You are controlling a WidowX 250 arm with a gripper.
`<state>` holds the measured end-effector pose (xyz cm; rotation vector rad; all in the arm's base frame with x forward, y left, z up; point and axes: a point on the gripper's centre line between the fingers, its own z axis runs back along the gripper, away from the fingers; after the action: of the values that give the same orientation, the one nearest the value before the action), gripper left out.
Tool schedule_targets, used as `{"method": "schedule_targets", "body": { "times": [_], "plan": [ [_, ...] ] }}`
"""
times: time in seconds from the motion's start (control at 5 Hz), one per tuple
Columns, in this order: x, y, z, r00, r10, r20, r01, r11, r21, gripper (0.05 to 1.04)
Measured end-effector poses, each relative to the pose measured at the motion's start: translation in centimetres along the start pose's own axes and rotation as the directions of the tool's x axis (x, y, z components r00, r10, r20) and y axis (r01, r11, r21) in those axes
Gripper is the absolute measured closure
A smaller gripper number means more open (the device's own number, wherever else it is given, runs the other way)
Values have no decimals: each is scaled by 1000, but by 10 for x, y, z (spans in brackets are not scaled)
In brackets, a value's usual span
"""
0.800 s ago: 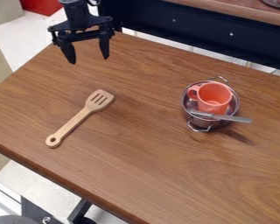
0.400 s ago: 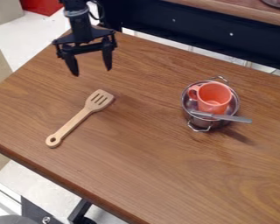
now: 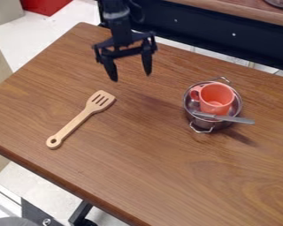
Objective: Take the pink cup from the silver pot and put it in the left side
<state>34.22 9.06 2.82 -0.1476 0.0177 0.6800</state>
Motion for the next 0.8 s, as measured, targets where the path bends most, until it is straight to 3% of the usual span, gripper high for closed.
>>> {"method": "schedule_targets", "body": {
  "times": [0.2,0.6,0.8],
  "plan": [
    [-8,-19,3,999,-6,33,7,1000,-24,86],
    [-33,-75,-1,994,-90,69,92,996,-22,86],
    [-30,-88,3,993,-59,100,62,998,-22,86]
  ]
}}
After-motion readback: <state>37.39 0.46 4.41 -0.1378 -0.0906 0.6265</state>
